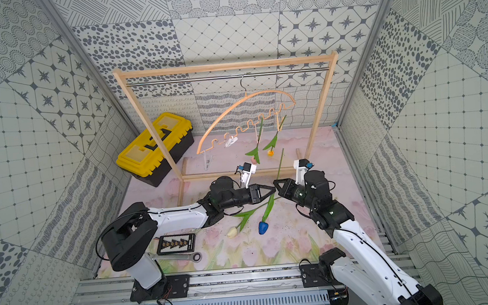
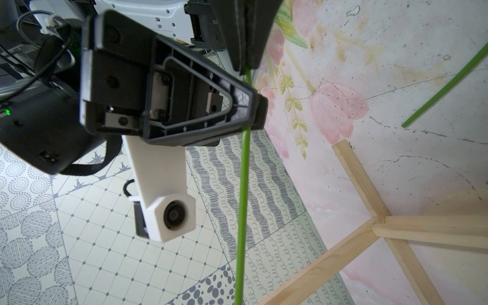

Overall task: Dry the flowers on a clothes hanger
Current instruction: Pick up the flower at the center of the board.

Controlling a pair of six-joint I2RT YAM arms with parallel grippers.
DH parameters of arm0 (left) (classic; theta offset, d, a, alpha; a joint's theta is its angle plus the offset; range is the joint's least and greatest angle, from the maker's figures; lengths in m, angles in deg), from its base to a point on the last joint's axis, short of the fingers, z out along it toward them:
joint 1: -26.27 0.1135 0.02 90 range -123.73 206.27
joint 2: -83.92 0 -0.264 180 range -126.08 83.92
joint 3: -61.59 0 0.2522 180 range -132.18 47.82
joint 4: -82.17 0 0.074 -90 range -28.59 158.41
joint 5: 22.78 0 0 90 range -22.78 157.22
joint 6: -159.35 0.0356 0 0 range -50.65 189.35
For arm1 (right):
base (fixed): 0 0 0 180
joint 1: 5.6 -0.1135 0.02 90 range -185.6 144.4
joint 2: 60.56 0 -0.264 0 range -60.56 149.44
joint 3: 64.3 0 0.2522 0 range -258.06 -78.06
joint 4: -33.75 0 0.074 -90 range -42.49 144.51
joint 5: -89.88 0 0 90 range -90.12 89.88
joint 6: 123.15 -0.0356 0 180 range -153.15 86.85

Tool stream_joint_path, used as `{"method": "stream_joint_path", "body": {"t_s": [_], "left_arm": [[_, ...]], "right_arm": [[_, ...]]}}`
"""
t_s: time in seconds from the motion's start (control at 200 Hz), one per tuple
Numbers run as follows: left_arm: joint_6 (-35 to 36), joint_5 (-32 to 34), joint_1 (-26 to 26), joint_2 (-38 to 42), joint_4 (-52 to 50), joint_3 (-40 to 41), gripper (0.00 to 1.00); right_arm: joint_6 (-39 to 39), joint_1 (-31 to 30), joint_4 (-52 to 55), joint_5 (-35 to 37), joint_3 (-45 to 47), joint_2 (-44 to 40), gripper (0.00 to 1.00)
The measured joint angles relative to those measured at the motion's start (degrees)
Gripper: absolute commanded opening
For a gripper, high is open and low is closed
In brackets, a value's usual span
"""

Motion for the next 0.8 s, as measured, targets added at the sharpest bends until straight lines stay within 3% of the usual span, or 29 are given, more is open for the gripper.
{"method": "stream_joint_path", "body": {"t_s": [0.055, 0.115, 0.41, 0.575, 0.73, 0.801], "left_arm": [[0.2, 0.1, 0.0, 0.4, 0.0, 0.3, 0.47], [0.7, 0.6, 0.0, 1.3, 0.1, 1.3, 0.51], [6.2, 6.5, 0.3, 11.7, -2.7, 14.8, 0.55], [9.4, 15.7, 0.4, 23.0, -9.9, 22.9, 0.57], [14.1, 25.7, 1.0, 35.1, -19.4, 25.2, 0.74], [16.8, 29.4, 2.9, 40.0, -24.3, 24.0, 0.76]], "right_arm": [[0.2, 0.0, 0.1, 0.2, -0.1, 0.0, 0.00], [0.7, 0.0, 0.7, 0.4, -0.3, 0.0, 0.00], [7.3, 0.1, 0.0, -0.4, -3.0, -1.2, 0.00], [11.4, -0.4, -3.1, -2.6, -4.3, -1.6, 0.00], [14.6, -1.2, -5.4, -4.8, -8.9, 1.0, 0.00], [15.8, -2.2, -6.8, -5.6, -11.0, 2.7, 0.00]]}}
